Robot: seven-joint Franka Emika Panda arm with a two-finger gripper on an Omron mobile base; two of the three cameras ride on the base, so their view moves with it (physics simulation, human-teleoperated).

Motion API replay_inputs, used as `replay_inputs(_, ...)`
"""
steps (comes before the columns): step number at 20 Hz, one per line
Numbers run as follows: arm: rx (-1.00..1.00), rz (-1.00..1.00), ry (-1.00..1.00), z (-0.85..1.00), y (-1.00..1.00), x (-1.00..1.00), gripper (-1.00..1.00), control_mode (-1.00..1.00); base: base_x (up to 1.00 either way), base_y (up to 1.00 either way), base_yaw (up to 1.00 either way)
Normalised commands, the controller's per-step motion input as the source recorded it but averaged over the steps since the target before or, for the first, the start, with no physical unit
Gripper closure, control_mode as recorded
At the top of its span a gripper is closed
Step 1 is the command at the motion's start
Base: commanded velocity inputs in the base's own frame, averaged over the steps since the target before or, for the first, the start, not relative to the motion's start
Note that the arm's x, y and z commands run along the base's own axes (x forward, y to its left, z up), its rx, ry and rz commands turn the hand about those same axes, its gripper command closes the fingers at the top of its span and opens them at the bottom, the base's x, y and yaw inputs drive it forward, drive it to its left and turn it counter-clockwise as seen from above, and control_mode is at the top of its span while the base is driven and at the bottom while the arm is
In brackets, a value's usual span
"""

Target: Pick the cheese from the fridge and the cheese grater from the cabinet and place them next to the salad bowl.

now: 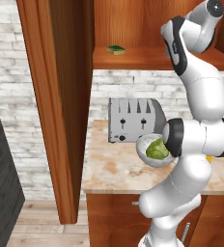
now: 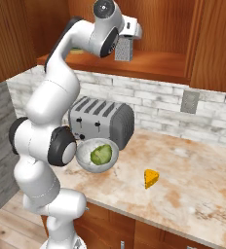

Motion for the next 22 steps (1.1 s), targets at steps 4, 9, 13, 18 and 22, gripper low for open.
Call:
replay_inputs(4, 0.00, 0.00, 0.00, 0.00, -0.10, 0.17, -1.00, -1.00, 0.00, 0.00, 0.00)
replay_inputs(9, 0.00, 0.00, 0.00, 0.00, -0.21, 0.00, -1.00, -1.00, 0.00, 0.00, 0.00)
replay_inputs(13, 0.00, 0.00, 0.00, 0.00, -0.06, 0.03, -1.00, -1.00, 0.00, 0.00, 0.00)
replay_inputs(18, 0.00, 0.00, 0.00, 0.00, 0.00, 0.09, -1.00, -1.00, 0.00, 0.00, 0.00)
replay_inputs(22, 0.00, 0.00, 0.00, 0.00, 0.00, 0.19, -1.00, -1.00, 0.00, 0.00, 0.00)
